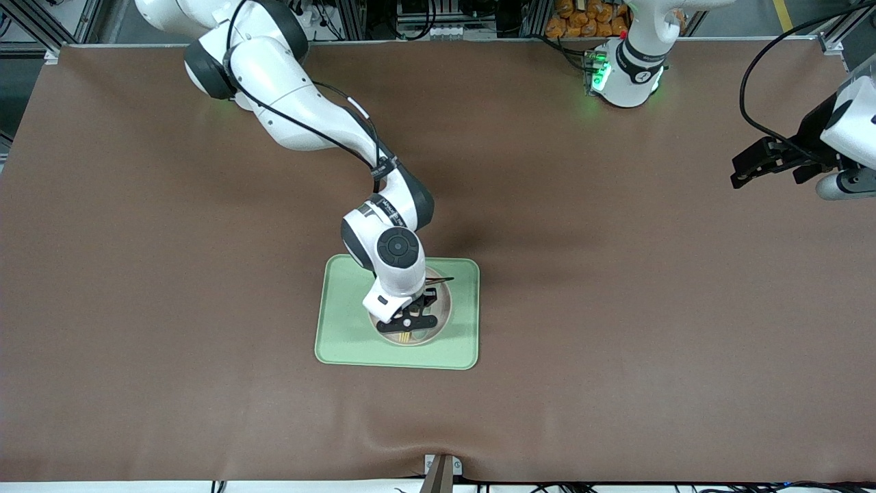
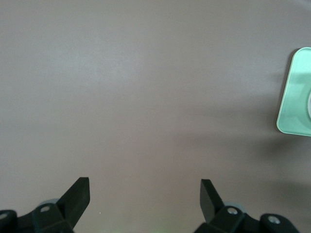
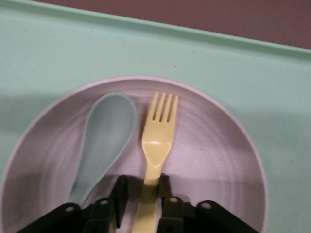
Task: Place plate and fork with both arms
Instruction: 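Grasp the yellow fork with the right gripper and lift it, then carry the fork beside the plate and lower it onto the tray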
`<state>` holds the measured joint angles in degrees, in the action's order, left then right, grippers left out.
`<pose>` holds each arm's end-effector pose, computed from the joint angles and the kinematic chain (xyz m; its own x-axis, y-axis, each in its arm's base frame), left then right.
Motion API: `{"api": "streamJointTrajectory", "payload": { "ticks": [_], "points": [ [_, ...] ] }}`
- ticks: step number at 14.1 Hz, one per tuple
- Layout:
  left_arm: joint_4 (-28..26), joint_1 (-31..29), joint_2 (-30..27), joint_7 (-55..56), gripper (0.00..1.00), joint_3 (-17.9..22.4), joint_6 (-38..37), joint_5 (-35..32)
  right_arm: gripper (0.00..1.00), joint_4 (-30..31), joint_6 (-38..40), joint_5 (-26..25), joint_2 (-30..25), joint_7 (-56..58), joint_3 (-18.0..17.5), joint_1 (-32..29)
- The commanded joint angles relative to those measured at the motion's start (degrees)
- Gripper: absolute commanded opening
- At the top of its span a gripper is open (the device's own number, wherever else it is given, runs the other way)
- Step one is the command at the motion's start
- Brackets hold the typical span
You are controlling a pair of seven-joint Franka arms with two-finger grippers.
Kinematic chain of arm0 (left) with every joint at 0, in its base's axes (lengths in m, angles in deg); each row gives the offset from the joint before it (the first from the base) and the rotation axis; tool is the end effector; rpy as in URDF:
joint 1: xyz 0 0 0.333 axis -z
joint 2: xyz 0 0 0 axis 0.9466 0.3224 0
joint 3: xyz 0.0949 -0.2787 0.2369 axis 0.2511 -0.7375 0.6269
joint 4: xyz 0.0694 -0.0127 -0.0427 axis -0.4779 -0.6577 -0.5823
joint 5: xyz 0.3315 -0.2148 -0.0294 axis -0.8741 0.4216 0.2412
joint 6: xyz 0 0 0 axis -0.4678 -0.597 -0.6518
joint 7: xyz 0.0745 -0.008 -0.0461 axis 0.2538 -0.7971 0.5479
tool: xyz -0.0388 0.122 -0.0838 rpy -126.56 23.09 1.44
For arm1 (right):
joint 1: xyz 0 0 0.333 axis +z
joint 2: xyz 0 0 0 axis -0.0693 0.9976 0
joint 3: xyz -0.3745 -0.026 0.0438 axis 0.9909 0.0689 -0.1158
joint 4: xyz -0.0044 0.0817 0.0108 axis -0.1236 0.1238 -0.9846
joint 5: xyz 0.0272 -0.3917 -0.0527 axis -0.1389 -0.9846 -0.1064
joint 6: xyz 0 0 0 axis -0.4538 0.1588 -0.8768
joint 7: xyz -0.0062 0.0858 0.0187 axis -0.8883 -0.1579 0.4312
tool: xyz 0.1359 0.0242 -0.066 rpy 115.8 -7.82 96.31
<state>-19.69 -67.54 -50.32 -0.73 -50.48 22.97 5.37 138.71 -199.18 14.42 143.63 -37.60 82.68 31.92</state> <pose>0.5567 -0.0562 0.6501 0.9971 0.0760 -0.0086 0.0760 -0.9971 -0.0002 0.6871 0.4843 0.1769 0.9907 0.1080 0.0833 0.1038 -0.9932 0.0531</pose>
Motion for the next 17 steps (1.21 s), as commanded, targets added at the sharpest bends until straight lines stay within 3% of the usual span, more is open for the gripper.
{"api": "streamJointTrajectory", "payload": {
  "ticks": [1,3,7,12,17],
  "points": [
    [-1.01,-0.14,-0.94,-0.54,1.00,-0.17,0.82,0.22,0.07,-2.10,1.09,-1.17,0.81,-1.37,0.16,-0.04],
    [-1.27,-0.14,-1.12,-0.54,1.00,-0.17,0.73,0.22,0.02,-2.53,3.19,-0.90,0.28,-1.37,-0.36,-0.39],
    [-1.80,-0.23,-1.30,-0.54,1.00,-0.17,0.73,0.22,0.01,-2.89,7.77,2.61,-3.40,-0.84,-0.80,-2.32],
    [-1.80,-0.32,-1.39,-0.54,1.00,-0.09,0.73,0.22,0.01,-2.28,8.21,2.61,-4.99,2.75,-0.28,-7.93],
    [-1.80,-0.23,-1.21,-0.54,1.00,-0.09,0.73,0.22,0.01,4.48,9.27,2.61,-8.59,8.30,-0.54,-11.20]
  ]
}}
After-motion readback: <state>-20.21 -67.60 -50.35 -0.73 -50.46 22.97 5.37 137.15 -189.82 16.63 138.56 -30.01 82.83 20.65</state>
